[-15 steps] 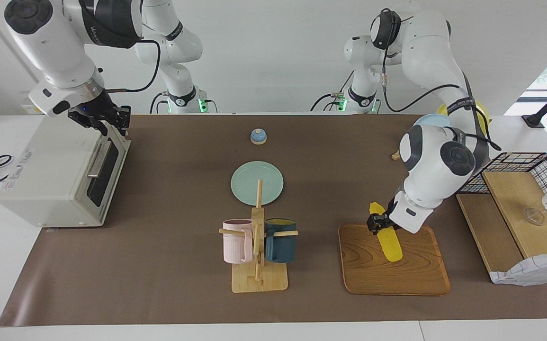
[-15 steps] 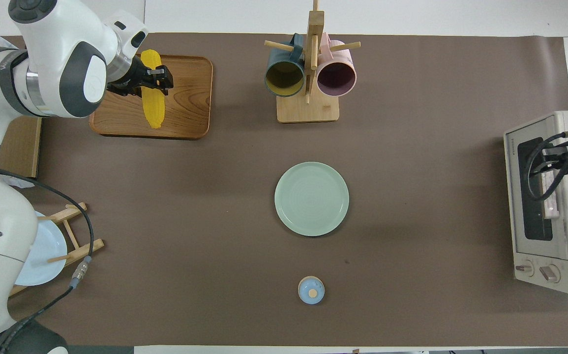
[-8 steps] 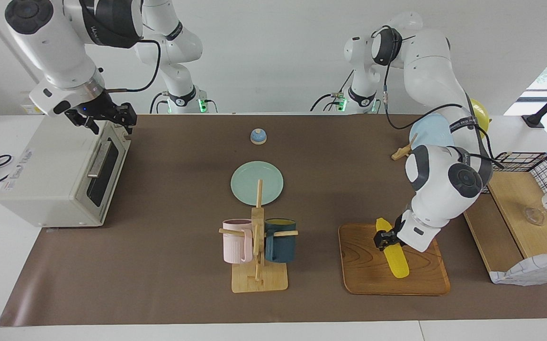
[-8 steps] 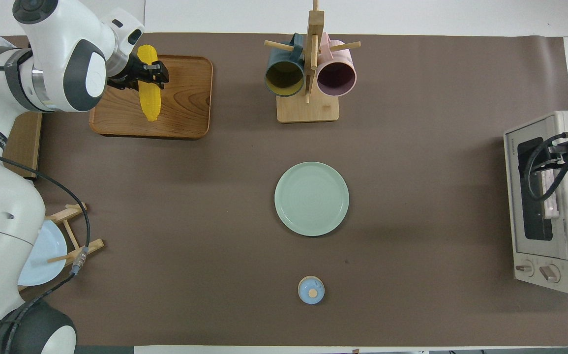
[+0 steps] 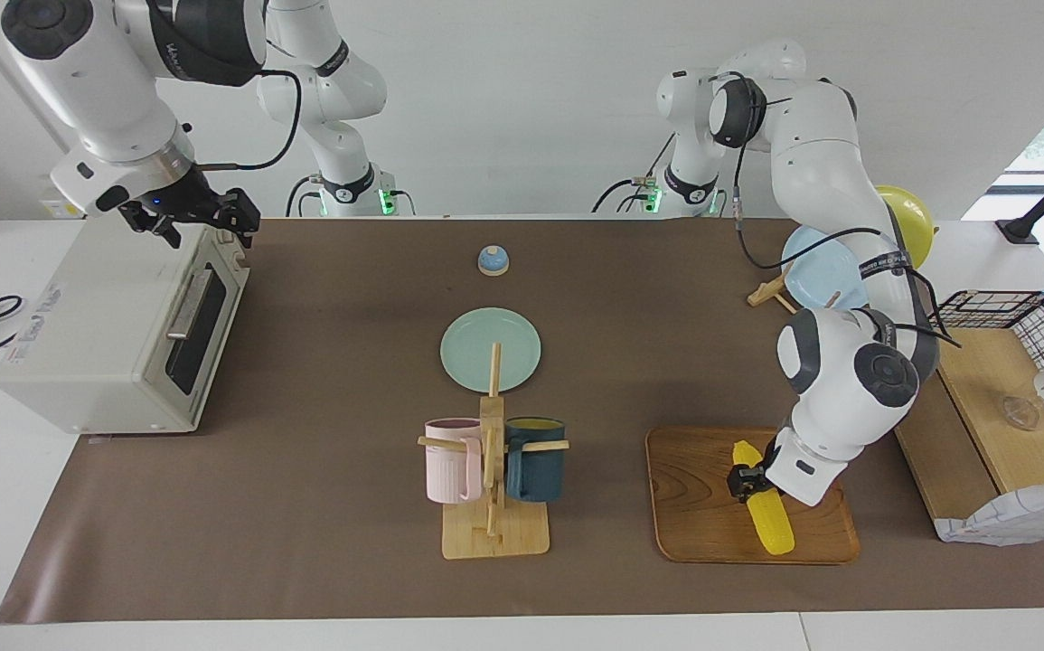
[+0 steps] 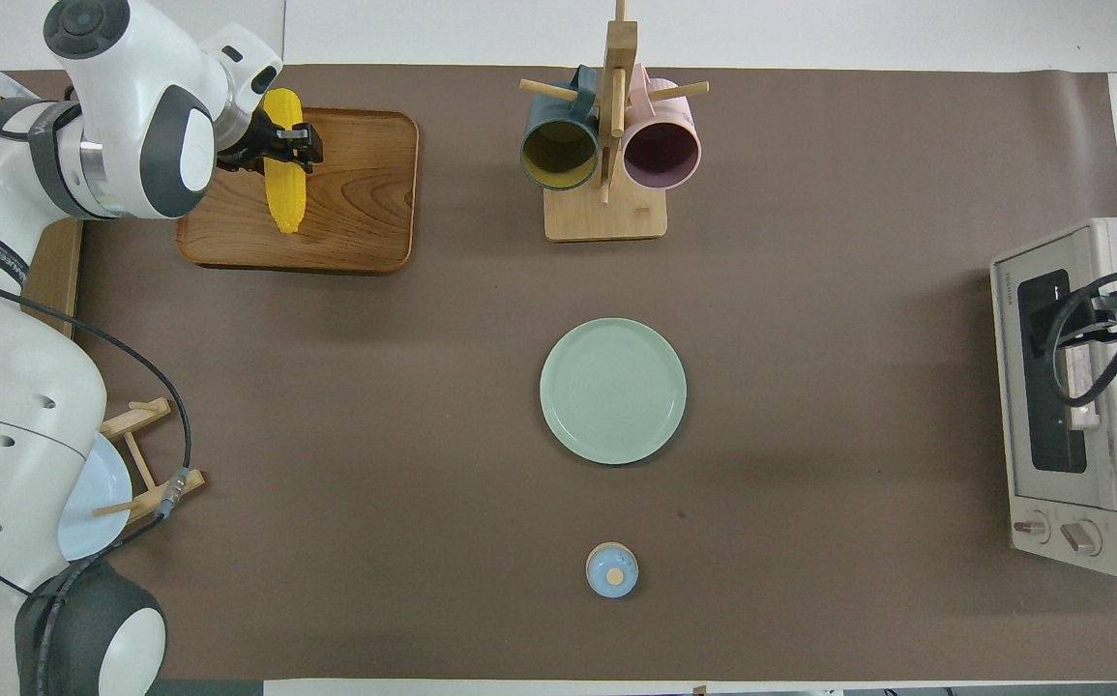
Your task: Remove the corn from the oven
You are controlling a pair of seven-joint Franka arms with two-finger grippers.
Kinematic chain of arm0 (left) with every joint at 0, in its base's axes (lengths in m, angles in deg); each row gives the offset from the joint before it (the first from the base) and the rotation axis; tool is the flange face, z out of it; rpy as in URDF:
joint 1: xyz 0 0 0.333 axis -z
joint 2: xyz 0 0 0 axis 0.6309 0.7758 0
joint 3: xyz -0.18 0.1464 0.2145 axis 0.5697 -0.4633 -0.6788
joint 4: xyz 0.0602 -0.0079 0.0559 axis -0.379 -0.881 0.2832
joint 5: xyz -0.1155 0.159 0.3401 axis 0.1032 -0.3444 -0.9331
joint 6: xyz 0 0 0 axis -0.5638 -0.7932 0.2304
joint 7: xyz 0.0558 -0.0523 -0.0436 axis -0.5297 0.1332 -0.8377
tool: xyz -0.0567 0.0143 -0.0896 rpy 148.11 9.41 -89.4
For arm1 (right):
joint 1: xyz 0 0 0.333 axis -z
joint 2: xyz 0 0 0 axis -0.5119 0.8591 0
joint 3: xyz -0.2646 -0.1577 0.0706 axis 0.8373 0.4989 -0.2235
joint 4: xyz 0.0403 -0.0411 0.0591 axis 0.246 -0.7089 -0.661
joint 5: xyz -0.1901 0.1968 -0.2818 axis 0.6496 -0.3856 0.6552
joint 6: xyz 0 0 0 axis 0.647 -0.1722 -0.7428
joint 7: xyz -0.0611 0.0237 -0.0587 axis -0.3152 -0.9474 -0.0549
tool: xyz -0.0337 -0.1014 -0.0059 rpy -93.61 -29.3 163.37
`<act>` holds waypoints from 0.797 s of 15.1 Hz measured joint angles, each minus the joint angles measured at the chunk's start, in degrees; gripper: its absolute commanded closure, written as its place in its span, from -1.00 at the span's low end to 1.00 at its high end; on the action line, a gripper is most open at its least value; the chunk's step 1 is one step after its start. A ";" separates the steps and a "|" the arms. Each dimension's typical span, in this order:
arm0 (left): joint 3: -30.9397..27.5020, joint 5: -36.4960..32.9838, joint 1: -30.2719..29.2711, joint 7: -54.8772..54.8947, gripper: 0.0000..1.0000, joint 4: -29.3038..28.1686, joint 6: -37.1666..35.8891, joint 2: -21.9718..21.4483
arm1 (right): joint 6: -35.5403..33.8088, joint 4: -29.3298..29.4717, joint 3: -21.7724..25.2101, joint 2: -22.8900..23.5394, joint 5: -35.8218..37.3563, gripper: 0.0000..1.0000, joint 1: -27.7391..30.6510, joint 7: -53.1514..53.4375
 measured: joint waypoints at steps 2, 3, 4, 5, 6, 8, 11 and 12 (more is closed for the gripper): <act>0.01 -0.01 0.00 0.11 -1.00 0.10 -0.02 0.00 | 0.00 0.00 0.20 -0.01 0.00 -1.00 0.66 0.00; 0.02 -0.01 0.00 0.14 -1.00 0.23 -0.17 -0.02 | 0.00 0.00 0.24 -0.01 0.00 -1.00 0.89 0.00; 0.06 0.00 0.01 0.14 -1.00 0.47 -0.61 -0.15 | 0.00 0.00 0.24 -0.01 0.00 -1.00 0.93 0.00; 0.11 0.00 0.02 0.13 -1.00 0.71 -1.47 -0.67 | 0.00 0.00 0.20 -0.01 0.00 -1.00 0.91 0.00; 0.11 0.00 0.04 0.11 -1.00 0.71 -2.63 -1.74 | 0.01 0.00 0.17 -0.01 0.00 -1.00 0.90 0.00; 0.04 0.00 -0.01 0.06 -1.00 -0.25 -5.46 -5.41 | 0.16 0.02 0.12 -0.02 0.00 -1.00 0.88 0.00; -0.08 0.00 -0.82 0.03 -1.00 -5.59 -9.87 -14.29 | 1.46 0.03 0.11 -0.03 0.00 -1.00 0.87 0.00; -0.09 0.00 -1.02 -0.05 -1.00 -7.53 -11.90 -17.45 | 1.67 0.04 0.11 -0.04 0.00 -1.00 0.87 0.00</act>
